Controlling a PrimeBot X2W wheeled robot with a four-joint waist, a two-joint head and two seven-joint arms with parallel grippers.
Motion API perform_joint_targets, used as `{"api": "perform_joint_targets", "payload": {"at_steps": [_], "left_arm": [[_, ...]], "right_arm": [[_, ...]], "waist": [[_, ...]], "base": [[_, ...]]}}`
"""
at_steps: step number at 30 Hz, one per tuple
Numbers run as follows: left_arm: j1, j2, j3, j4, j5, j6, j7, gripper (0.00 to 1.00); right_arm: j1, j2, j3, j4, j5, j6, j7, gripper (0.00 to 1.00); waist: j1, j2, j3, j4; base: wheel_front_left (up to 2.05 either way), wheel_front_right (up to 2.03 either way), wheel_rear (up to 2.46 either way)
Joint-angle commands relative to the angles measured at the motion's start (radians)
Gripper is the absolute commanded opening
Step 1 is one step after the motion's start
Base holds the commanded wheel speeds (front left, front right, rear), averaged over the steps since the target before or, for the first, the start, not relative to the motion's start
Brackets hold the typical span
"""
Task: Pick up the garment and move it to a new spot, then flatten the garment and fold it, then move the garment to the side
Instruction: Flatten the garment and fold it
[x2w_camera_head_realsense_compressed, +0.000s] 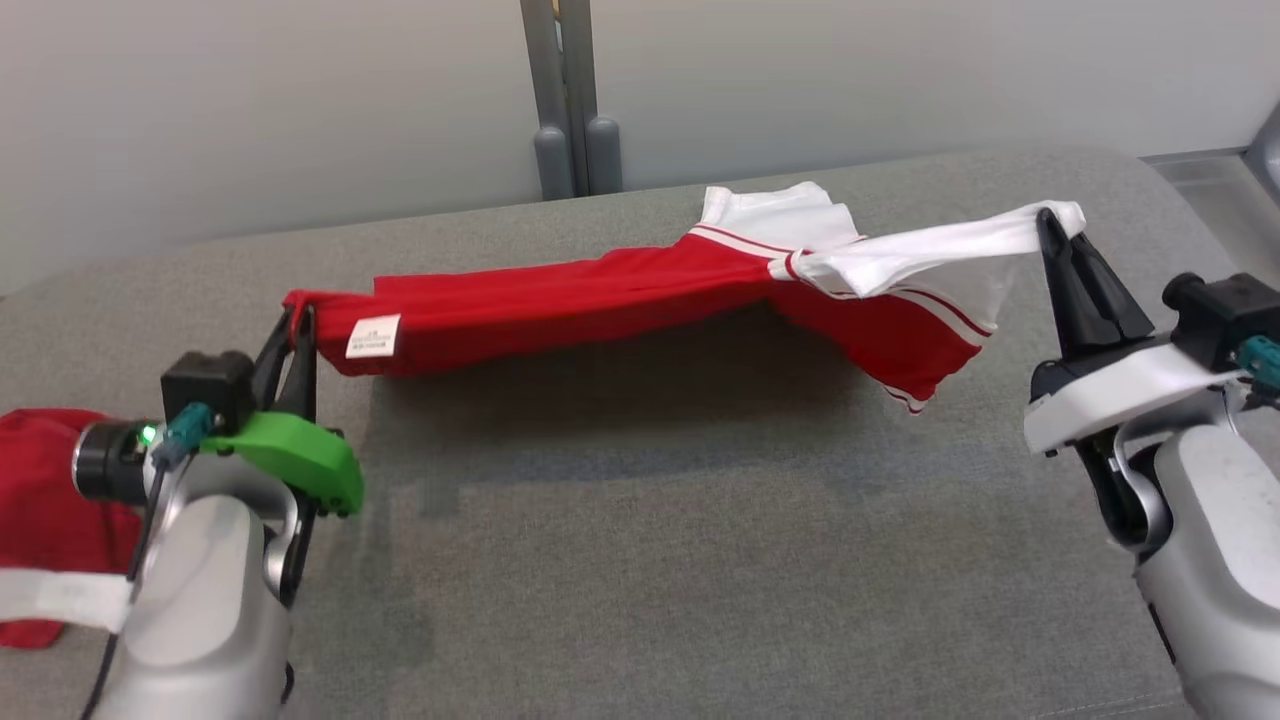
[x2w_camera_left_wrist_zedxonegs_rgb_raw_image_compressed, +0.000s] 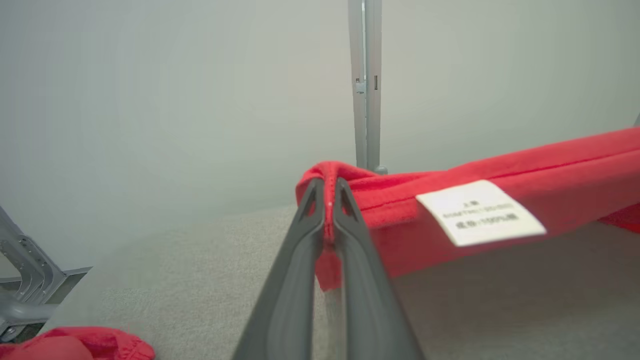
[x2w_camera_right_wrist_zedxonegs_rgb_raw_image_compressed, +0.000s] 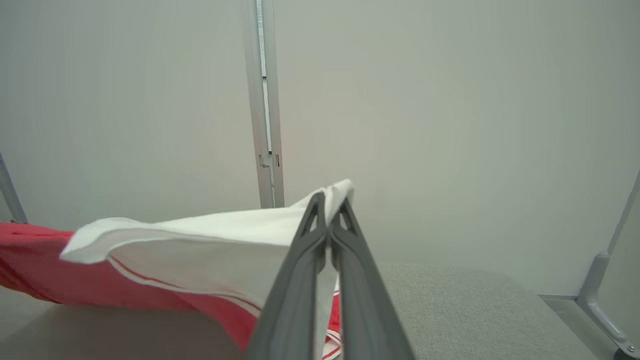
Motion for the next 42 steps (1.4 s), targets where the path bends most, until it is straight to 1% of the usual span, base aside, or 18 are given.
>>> {"api": "perform_joint_targets", "payload": {"at_steps": [1,5,8,12,14,17,20,23,25,27,29,31,33,34,35,36,37,42], "left_arm": [[-0.049,0.017,-0.010,0.020,0.009,-0.002,0.001,0.00],[-0.227,0.044,-0.058,0.100,0.013,-0.005,0.008,0.00],[-0.374,0.059,-0.082,0.143,0.014,-0.006,0.018,0.00],[-0.590,0.081,-0.106,0.184,0.035,-0.006,0.024,0.00],[-0.706,0.094,-0.110,0.189,0.050,0.007,0.017,0.00],[-0.859,0.103,-0.116,0.199,0.072,0.029,0.008,0.00],[-0.986,0.113,-0.116,0.208,0.090,0.063,0.002,0.00],[-1.073,0.114,-0.106,0.179,0.095,0.093,-0.001,0.00],[-1.072,0.111,-0.105,0.149,0.092,0.093,0.001,0.00],[-1.040,0.112,-0.102,0.115,0.086,0.083,0.001,0.00],[-0.989,0.119,-0.100,0.105,0.079,0.076,0.001,0.00],[-0.938,0.113,-0.090,0.098,0.066,0.074,0.001,0.00],[-0.864,0.108,-0.081,0.093,0.054,0.072,0.001,0.00],[-0.864,0.108,-0.081,0.093,0.054,0.072,0.001,0.00],[-0.822,0.105,-0.074,0.085,0.048,0.071,0.001,0.00],[-0.731,0.093,-0.049,0.063,0.027,0.071,0.001,0.00],[-0.675,0.085,-0.042,0.053,0.021,0.067,0.001,0.00],[-0.385,0.033,0.014,-0.011,-0.014,0.055,0.000,0.00]], "right_arm": [[-0.033,-0.014,0.011,0.016,-0.002,-0.001,-0.003,0.00],[-0.168,-0.050,0.050,0.077,0.008,-0.001,-0.003,0.00],[-0.305,-0.077,0.082,0.126,0.003,-0.001,-0.003,0.00],[-0.547,-0.108,0.100,0.195,-0.012,-0.001,-0.003,0.00],[-0.675,-0.115,0.100,0.216,-0.036,-0.001,-0.003,0.00],[-0.858,-0.128,0.098,0.273,-0.091,-0.001,-0.003,0.00],[-1.033,-0.138,0.060,0.326,-0.162,-0.002,-0.003,0.00],[-1.143,-0.141,0.005,0.334,-0.241,-0.002,-0.003,0.00],[-1.177,-0.134,-0.033,0.323,-0.278,-0.002,-0.003,0.00],[-1.173,-0.116,-0.044,0.304,-0.301,-0.002,-0.003,0.00],[-1.131,-0.117,-0.048,0.295,-0.307,-0.002,-0.003,0.00],[-1.086,-0.126,-0.034,0.298,-0.287,-0.002,-0.003,0.00],[-1.016,-0.133,0.006,0.291,-0.251,-0.002,-0.003,0.00],[-1.016,-0.133,0.006,0.291,-0.251,-0.002,-0.003,0.00],[-0.974,-0.132,0.026,0.278,-0.222,-0.002,-0.003,0.00],[-0.873,-0.144,0.073,0.249,-0.169,-0.002,-0.003,0.00],[-0.817,-0.155,0.088,0.226,-0.135,-0.002,-0.003,0.00],[-0.507,-0.210,0.105,0.152,0.010,-0.002,-0.003,0.00]], "waist": [[0.0000,0.0000,0.059,0.011],[0.0000,0.0000,0.187,0.015],[0.0000,0.0000,0.294,0.014],[0.0000,0.0000,0.423,0.020],[0.0000,0.0000,0.475,0.021],[0.0000,0.0000,0.530,0.022],[0.0000,0.0000,0.557,0.026],[0.0000,0.0000,0.570,0.029],[0.0000,0.0000,0.574,0.032],[0.0000,0.0000,0.574,0.031],[0.0000,0.0000,0.568,0.026],[0.0000,0.0000,0.568,0.023],[0.0000,0.0000,0.564,0.018],[0.0000,0.0000,0.564,0.018],[0.0000,0.0000,0.562,0.016],[0.0000,0.0000,0.552,0.011],[0.0000,0.0000,0.541,0.010],[0.0000,0.0000,0.457,0.009]], "base": [[0.00,0.00,0.00],[0.00,0.00,0.00],[0.00,0.00,0.00],[0.00,0.00,0.00],[0.00,0.00,0.00],[0.00,0.00,0.00],[0.00,0.00,0.00],[0.00,0.00,0.00],[0.00,0.00,0.00],[0.00,0.00,0.00],[0.00,0.00,0.00],[0.00,0.00,0.00],[0.00,0.00,0.00],[0.00,0.00,0.00],[0.00,0.00,0.00],[0.00,0.00,0.00],[0.00,0.00,0.00],[0.00,0.00,0.00]]}}
